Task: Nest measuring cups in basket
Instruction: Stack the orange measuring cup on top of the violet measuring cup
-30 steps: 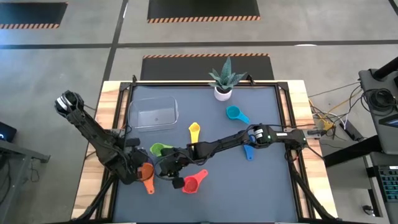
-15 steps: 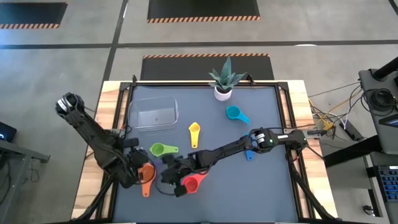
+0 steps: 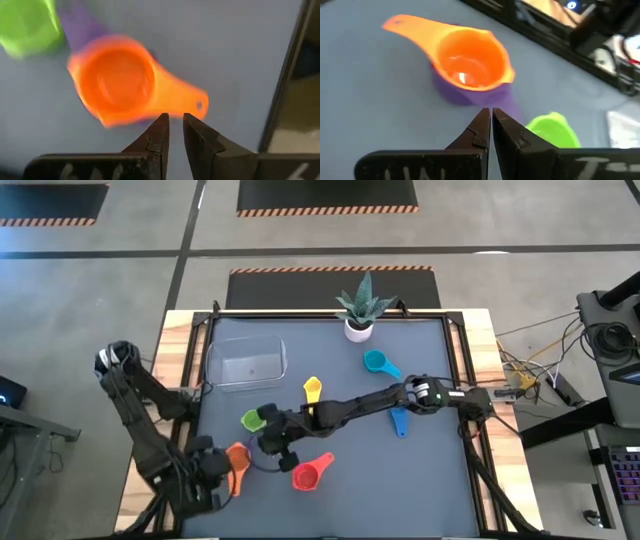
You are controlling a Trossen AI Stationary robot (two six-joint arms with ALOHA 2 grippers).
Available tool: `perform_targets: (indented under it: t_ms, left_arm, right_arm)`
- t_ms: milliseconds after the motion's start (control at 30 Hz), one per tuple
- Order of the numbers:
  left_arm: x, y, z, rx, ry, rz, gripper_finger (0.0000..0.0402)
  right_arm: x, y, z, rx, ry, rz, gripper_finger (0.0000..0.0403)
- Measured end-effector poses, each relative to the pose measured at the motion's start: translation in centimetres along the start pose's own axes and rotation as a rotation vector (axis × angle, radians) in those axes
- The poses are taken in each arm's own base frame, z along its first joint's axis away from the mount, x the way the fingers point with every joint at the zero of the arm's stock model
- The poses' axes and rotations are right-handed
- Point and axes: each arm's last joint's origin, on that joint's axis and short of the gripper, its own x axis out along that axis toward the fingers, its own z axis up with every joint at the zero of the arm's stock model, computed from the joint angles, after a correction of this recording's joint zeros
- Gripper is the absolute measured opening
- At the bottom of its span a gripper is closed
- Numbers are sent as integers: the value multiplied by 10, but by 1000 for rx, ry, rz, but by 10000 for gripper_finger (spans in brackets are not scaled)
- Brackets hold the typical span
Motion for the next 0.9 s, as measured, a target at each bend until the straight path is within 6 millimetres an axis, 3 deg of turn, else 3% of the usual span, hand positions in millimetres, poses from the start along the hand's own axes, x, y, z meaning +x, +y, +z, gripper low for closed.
perform_targets:
  t_ms: [167,400,900]
  left_arm:
    - [16,-22,-19,-72,121,50,37]
    - [41,-41,-25,-54,118,140,37]
    - [64,-51,-24,-82,-5,227,37]
  right_arm:
    - [2,-21,-7,-3,-40,-57,9]
    - [5,-34,-11,8,-116,-99,9]
    - [37,-30,-42,18,-106,-105,9]
